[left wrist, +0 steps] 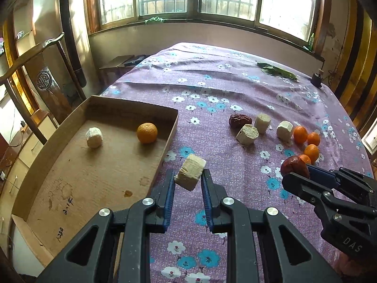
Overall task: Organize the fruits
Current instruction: 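Carry the yam piece and red date over the cardboard box with both grippers, then open both grippers to drop the yam piece and date into the box, then return both grippers to the remaining fruit on the tablecloth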
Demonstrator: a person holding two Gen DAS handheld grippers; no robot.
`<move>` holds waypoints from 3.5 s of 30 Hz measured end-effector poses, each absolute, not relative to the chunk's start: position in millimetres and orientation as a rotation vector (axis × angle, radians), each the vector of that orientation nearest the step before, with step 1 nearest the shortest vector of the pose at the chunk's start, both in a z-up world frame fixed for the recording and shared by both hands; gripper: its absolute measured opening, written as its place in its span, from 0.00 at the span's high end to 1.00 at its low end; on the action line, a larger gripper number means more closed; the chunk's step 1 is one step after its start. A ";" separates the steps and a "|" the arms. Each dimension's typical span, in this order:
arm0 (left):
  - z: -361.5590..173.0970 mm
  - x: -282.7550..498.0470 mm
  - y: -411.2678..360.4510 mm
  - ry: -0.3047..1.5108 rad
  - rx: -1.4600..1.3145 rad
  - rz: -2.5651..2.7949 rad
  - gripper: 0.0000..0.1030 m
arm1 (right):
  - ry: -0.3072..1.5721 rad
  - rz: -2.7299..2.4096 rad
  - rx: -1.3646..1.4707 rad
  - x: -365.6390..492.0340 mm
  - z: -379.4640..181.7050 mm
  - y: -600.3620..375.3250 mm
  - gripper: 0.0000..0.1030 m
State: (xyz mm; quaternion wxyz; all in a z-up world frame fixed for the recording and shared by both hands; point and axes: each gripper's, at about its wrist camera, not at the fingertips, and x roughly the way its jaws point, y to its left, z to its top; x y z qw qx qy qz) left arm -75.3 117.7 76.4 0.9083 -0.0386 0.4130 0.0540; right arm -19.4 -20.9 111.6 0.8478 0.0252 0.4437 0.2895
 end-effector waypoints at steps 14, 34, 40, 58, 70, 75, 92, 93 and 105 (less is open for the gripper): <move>83.5 -92.1 157.2 0.831 -0.102 0.180 0.79 | 0.932 0.668 0.021 -28.6 117.5 20.0 0.66; 71.3 -70.7 262.0 0.913 -0.208 0.288 0.79 | 0.953 0.803 -0.070 0.2 112.6 113.3 0.66; 52.7 -59.0 277.1 0.970 -0.227 0.303 0.79 | 0.996 0.851 -0.109 18.3 92.9 152.7 0.66; 43.0 -54.5 284.6 0.966 -0.270 0.324 0.30 | 1.002 0.802 -0.220 31.4 70.2 180.9 0.62; 75.3 -72.7 242.5 0.863 -0.191 0.315 0.20 | 0.930 0.762 -0.141 1.2 106.9 123.5 0.39; 82.9 -74.1 210.3 0.843 -0.169 0.257 0.17 | 0.911 0.688 -0.123 -8.2 119.3 84.1 0.23; 71.2 -47.3 96.5 0.891 -0.104 0.014 0.11 | 0.957 0.414 -0.026 -21.5 105.2 -70.4 0.21; 69.7 -44.2 90.8 0.896 -0.096 0.006 0.11 | 0.958 0.403 -0.023 -21.5 103.5 -77.1 0.21; 55.7 -13.7 66.0 0.934 -0.063 0.002 0.11 | 1.006 0.415 -0.001 7.0 74.5 -93.6 0.30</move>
